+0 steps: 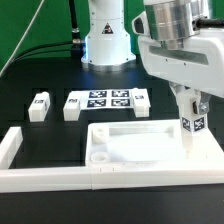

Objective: Assemble desk

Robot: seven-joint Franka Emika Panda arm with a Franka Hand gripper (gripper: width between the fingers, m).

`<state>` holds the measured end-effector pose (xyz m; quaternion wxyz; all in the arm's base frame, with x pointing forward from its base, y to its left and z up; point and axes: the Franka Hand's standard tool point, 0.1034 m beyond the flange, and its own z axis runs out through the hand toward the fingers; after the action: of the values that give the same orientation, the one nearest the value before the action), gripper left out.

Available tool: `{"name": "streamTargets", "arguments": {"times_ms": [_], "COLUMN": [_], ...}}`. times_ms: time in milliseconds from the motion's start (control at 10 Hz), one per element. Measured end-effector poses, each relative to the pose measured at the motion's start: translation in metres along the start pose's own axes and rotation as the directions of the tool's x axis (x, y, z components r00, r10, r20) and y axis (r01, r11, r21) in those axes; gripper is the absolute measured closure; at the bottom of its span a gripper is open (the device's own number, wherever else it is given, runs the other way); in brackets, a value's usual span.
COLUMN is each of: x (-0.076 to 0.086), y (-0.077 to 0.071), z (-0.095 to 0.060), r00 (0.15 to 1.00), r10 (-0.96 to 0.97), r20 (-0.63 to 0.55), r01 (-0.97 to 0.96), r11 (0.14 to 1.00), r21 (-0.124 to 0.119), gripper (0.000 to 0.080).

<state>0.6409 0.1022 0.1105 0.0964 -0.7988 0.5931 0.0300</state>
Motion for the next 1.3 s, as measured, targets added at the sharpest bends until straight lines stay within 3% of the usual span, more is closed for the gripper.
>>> {"name": "streamTargets", "arguments": {"times_ms": [100,200,300,400,500,600,700,900,1000,1100,1300], "x": [-0.003,-0.002,-0.003,-0.003,-0.005,-0.006,-0.006,-0.005,-0.006,-0.007,-0.006], "y": [0.000,0.000,0.000,-0.001,-0.003,-0.004,-0.003,-0.003,-0.006,-0.011,-0.011], "z": [0.000,0.001,0.001,0.000,-0.002,-0.004,-0.003,-0.003,-0.003,-0.004,-0.004], "r00": [0.999,1.000,1.000,0.981,0.899,0.801,0.787,0.625,0.465,0.280,0.311], "r10": [0.047,0.018,0.008,-0.195,-0.438,-0.598,-0.617,-0.781,-0.885,-0.959,-0.950], "r20": [-0.001,-0.001,0.000,-0.011,-0.020,-0.023,-0.021,-0.019,-0.029,-0.040,-0.042], "r01": [-0.047,-0.018,-0.008,0.195,0.437,0.597,0.616,0.779,0.881,0.954,0.944], "r11": [0.999,1.000,1.000,0.981,0.899,0.801,0.787,0.625,0.466,0.283,0.314], "r21": [-0.002,-0.003,-0.004,-0.011,-0.024,-0.035,-0.033,-0.051,-0.086,-0.100,-0.099], "gripper": [0.0509,0.0450,0.0313,0.0313,0.0186,0.0161,0.0161,0.0152,0.0151,0.0151,0.0151]}}
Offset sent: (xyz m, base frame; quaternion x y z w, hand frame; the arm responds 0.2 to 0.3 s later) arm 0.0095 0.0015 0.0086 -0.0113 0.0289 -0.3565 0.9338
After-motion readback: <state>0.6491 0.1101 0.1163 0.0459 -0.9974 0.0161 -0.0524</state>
